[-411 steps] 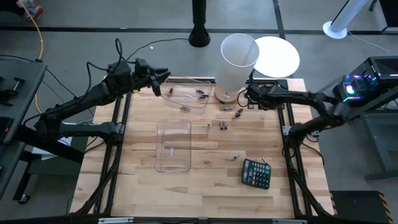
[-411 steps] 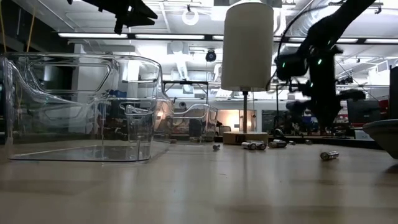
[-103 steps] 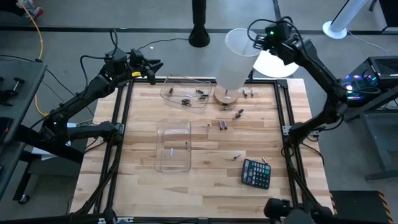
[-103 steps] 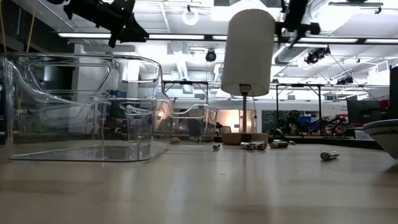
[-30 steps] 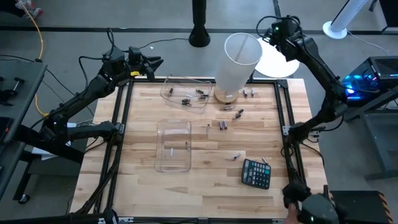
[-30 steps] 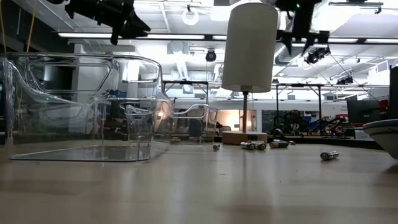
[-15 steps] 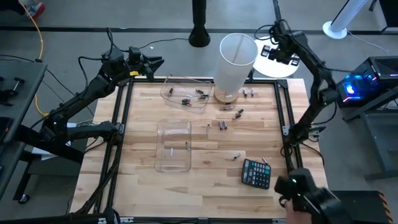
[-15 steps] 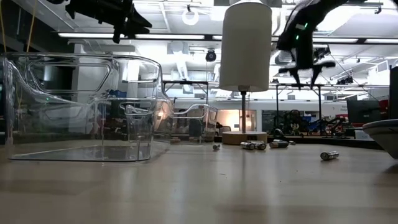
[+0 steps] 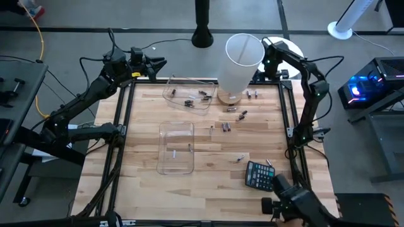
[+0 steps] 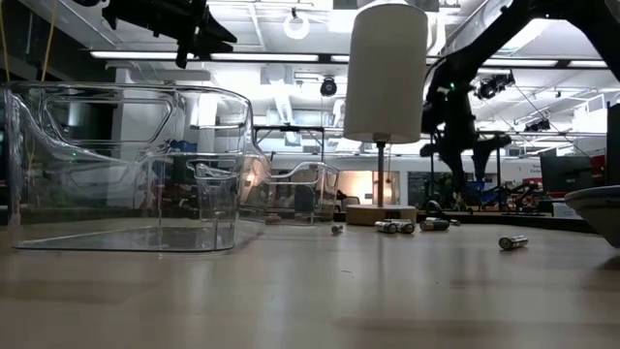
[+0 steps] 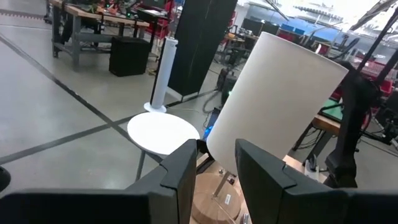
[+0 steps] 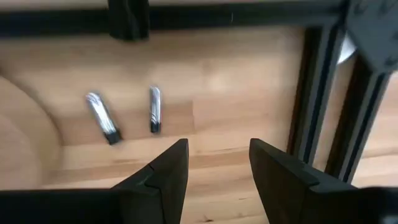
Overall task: Sort batteries
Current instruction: Put the white battery into the bottom transparent bin
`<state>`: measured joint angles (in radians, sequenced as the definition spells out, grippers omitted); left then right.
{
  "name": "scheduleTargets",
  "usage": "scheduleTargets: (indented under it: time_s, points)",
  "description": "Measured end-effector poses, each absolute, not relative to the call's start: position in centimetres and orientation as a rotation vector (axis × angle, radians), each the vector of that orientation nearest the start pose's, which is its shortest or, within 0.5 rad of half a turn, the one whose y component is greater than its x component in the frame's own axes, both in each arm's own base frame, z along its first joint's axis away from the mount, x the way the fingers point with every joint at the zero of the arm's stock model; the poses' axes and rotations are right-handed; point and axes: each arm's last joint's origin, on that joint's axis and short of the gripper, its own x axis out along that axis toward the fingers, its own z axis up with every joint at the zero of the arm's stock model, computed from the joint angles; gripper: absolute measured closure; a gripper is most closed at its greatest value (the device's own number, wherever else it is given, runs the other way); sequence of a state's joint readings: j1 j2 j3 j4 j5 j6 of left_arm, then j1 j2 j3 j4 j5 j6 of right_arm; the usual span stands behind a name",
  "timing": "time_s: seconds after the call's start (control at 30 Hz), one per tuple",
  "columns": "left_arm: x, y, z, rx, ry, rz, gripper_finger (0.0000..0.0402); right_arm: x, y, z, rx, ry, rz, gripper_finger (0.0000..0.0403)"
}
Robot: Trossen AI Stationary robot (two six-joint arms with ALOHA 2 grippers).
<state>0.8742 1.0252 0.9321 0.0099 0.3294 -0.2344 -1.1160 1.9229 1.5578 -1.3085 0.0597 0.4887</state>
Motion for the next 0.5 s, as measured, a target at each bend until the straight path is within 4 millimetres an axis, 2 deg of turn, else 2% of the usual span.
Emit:
scheduleTargets:
  time_s: [0.1,0.27,0.5]
  points:
    - [15.3,16.8,35.8,-0.275,0.004,0.55,0.0296,15.7,-30.5,19.9,1.257,1.35,-1.278,0.0238]
    - [15.3,16.8,35.9,-0.274,0.003,0.55,0.0296,16.9,-29.5,16.9,1.293,1.258,-1.272,0.0238]
    - [15.3,16.8,35.9,-0.274,0.003,0.55,0.0296,18.4,-29.3,16.0,1.239,1.159,-1.307,0.0238]
